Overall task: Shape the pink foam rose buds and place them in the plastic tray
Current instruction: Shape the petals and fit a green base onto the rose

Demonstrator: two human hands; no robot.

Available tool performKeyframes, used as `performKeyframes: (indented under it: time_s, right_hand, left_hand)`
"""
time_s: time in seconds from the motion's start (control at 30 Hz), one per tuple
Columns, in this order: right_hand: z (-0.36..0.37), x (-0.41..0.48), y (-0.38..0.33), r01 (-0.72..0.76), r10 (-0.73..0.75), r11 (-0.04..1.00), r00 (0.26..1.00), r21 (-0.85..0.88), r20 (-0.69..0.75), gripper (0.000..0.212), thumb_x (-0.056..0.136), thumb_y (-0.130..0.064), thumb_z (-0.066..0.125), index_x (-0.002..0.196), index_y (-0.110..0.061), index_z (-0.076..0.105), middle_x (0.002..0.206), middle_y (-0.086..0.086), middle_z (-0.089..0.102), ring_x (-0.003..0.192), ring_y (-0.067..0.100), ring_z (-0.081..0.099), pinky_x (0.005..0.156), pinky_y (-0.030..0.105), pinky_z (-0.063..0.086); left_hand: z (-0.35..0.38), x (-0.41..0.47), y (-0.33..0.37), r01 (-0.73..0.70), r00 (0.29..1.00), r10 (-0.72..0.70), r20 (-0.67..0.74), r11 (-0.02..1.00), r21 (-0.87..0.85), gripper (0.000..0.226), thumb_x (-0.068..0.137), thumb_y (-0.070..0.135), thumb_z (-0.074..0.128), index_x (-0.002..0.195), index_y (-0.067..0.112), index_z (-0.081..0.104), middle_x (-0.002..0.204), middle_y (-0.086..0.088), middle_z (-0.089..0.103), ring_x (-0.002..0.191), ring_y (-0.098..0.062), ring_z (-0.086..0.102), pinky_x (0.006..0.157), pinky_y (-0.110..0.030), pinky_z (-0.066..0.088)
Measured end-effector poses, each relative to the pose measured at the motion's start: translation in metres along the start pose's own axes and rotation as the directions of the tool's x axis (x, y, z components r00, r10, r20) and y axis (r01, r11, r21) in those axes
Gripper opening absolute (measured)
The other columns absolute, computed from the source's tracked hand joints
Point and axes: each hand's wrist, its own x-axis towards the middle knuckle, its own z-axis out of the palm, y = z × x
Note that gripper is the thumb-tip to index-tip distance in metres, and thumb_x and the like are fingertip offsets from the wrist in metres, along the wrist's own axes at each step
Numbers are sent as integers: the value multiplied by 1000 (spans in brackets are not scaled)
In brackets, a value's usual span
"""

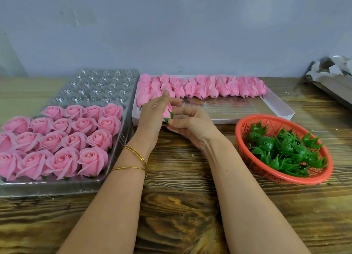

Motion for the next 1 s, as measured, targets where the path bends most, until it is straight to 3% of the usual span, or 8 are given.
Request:
performKeyframes:
  time_s: [0.3,0.57,0.67,0.83,1.0]
  right_hand:
    - [1,2,2,43,-43,999,999,22,9,29,82,23,55,95,-2,64,80,9,70,80,20,67,77,29,59]
    - [-2,1,1,35,-40,998,996,60,85,31,82,22,56,97,-3,67,85,11,70,81,20,69,74,26,59]
    - [-3,1,1,37,-44,997,994,73,105,32,83,22,55,99,-3,67,86,12,71,82,21,69,76,27,60]
    - [0,0,4,76,-82,995,992,60,97,35,82,23,55,99,-5,68,87,11,72,83,21,70,79,29,60]
    - [2,0,3,74,-75,997,993,13,93,32,82,22,57,95,-6,67,79,7,72,76,18,70,76,29,60]
  left_hand:
    - [0,4,-2,23,1000,-23,6,998,-62,37,91,47,54,84,21,78,98,-10,74,107,-32,65,101,-55,45]
    - [-2,3,-1,37,998,-33,48,996,-82,35,91,44,54,85,20,78,96,-11,75,98,-28,69,88,-42,51]
    - [-3,4,-1,36,998,-32,47,995,-98,35,94,41,53,85,19,79,99,-12,74,101,-30,68,92,-44,51]
    - [-2,4,-1,52,999,-50,22,993,-104,34,96,38,52,86,18,78,96,-11,75,97,-27,69,82,-37,51]
    - [-1,3,1,76,997,-73,28,991,-108,33,96,36,53,89,14,76,95,-13,74,97,-28,70,86,-39,52]
